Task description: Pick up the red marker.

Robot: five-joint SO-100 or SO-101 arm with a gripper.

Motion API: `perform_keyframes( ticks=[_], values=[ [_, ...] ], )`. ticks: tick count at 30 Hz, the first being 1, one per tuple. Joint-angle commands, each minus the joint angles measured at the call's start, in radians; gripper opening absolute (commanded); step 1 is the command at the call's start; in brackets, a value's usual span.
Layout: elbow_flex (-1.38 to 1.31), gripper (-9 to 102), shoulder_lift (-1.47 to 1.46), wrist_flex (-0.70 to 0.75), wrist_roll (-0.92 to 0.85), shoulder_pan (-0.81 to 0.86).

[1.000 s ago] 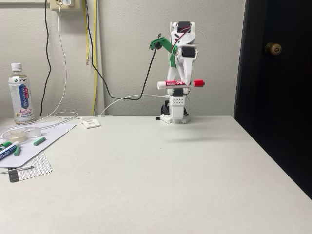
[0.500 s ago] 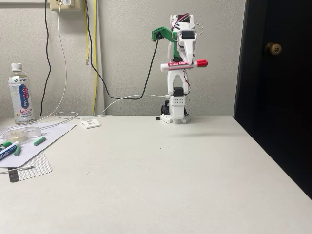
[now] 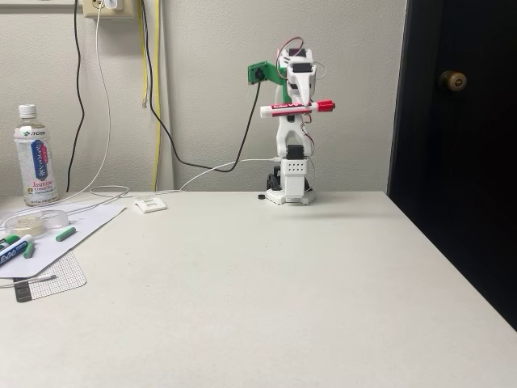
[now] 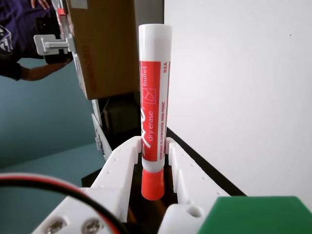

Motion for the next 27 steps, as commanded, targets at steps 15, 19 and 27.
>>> perform_keyframes(
  ticks=[15, 19, 27],
  values=[
    [0.479, 0, 0.474, -0.152, -0.083, 0.137],
    [0.548, 0, 0.549, -0.153, -0.095, 0.161],
    [0.583, 0, 0.549, -0.160, -0.100, 0.152]
  ],
)
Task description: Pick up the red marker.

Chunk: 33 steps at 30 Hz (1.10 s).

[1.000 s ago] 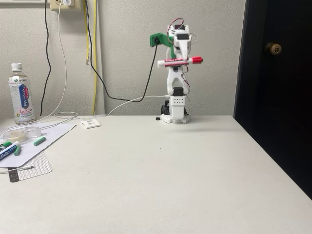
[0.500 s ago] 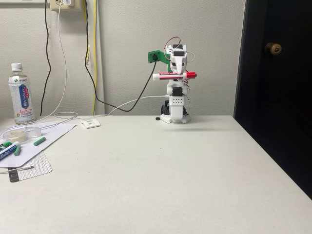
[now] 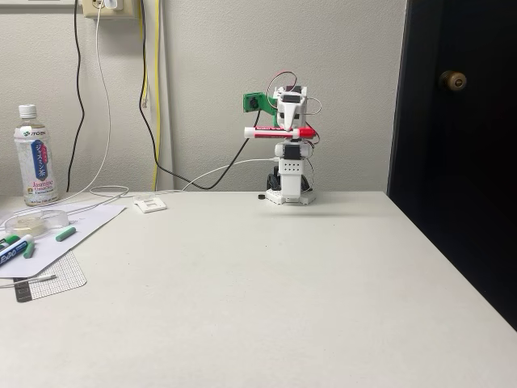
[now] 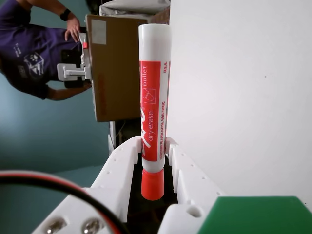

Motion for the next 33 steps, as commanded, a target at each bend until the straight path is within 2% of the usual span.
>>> perform_keyframes(
  ticks=[1, 15, 33],
  values=[
    [0.011, 0, 0.002, -0.025, -0.009, -0.005],
    [0.153, 0, 0.002, -0.127, -0.011, -0.017],
    [0.169, 0, 0.002, -0.133, -0.012, -0.017]
  ],
)
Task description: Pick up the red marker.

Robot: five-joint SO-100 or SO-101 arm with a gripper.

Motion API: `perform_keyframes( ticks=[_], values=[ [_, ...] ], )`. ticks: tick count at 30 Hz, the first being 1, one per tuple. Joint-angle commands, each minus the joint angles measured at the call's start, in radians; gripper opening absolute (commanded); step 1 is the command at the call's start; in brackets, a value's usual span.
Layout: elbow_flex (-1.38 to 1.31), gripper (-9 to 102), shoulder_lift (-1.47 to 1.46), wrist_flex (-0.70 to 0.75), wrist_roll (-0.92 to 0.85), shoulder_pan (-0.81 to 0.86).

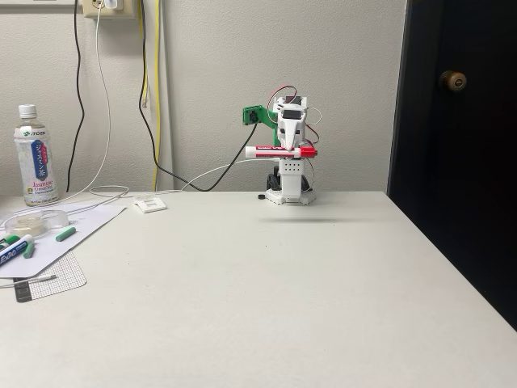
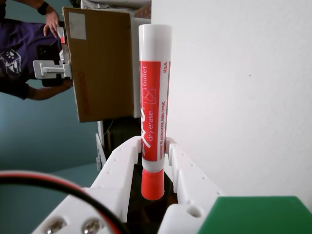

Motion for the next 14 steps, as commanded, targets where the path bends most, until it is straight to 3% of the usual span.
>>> perform_keyframes(
  ticks=[1, 14],
  values=[
    [-0.005, 0, 0.006, -0.008, -0.008, -0.008],
    [-0.003, 0, 0.006, 0.008, -0.008, -0.017]
  ],
)
